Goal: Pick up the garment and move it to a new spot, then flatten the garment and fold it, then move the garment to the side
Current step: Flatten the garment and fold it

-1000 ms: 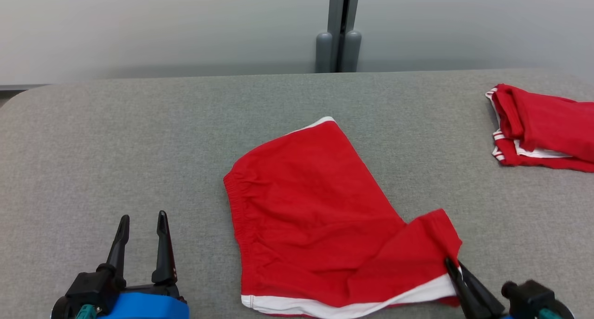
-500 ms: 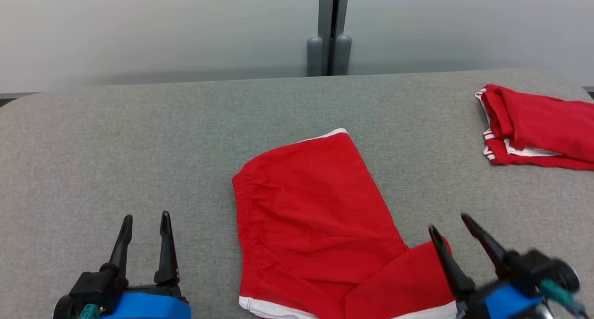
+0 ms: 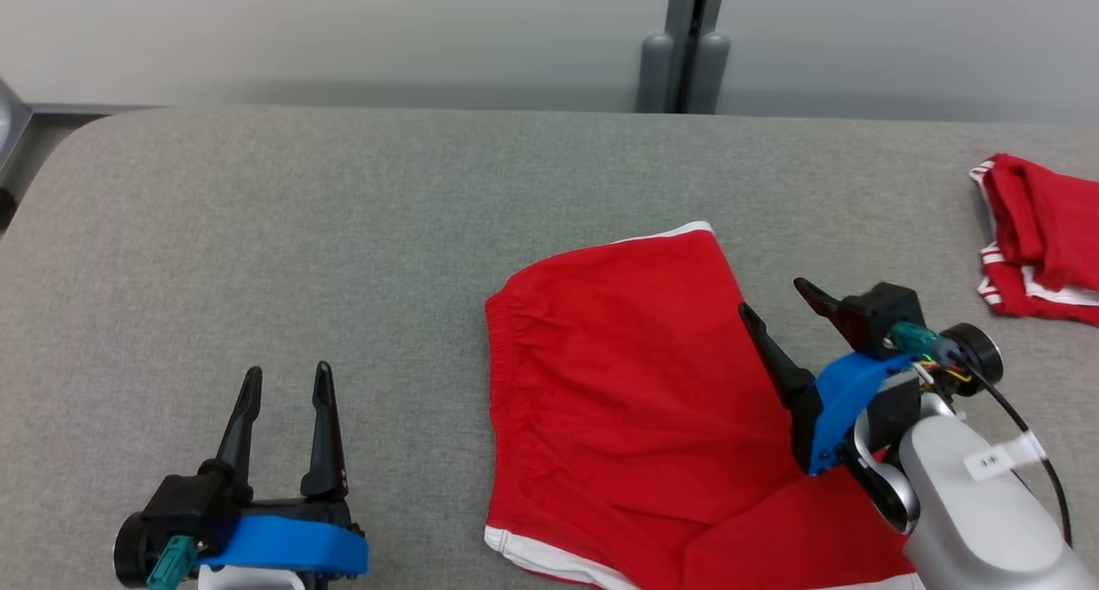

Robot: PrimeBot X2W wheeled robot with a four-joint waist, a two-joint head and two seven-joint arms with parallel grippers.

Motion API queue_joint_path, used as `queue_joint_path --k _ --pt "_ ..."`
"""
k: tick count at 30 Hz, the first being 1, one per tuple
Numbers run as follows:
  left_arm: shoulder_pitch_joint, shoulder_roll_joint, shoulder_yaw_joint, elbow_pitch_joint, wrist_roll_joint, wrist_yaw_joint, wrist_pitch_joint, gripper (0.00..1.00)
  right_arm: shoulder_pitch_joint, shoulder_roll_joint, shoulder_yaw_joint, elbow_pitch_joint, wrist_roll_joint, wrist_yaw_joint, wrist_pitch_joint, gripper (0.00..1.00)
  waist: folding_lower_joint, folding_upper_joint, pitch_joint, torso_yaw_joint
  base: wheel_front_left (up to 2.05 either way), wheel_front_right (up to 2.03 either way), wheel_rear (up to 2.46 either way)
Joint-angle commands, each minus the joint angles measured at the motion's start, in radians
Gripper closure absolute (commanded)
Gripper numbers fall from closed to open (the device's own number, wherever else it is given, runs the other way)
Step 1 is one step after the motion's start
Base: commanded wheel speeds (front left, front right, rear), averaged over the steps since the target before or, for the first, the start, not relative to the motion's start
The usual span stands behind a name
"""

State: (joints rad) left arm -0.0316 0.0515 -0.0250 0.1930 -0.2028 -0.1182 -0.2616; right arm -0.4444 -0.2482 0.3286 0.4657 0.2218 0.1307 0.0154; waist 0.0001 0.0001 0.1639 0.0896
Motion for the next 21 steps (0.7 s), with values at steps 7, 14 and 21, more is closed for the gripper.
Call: queue_joint_path --k 7,14,21 --pt "-0.043 -0.001 -0.014 -0.002 -0.010 0.012 -0.005 0.00 -0.125 0.021 0.046 0.254 0.012 0.000 0.059 0.00 -0.0001 -0.0001 0.052 0.043 0.00 0.00 0.00" --pt "-0.048 -0.001 -0.016 0.004 -0.016 0.012 -0.005 0.00 -0.185 0.044 0.124 0.351 0.093 0.000 0.068 1.00 -0.0001 -0.0001 0.058 0.047 0.00 0.00 0.00" --pt "-0.062 -0.001 -0.023 0.006 -0.013 0.012 -0.005 0.00 -0.307 0.052 0.122 0.387 0.092 0.000 -0.024 1.00 -0.0001 -0.0001 0.063 0.051 0.00 0.00 0.00"
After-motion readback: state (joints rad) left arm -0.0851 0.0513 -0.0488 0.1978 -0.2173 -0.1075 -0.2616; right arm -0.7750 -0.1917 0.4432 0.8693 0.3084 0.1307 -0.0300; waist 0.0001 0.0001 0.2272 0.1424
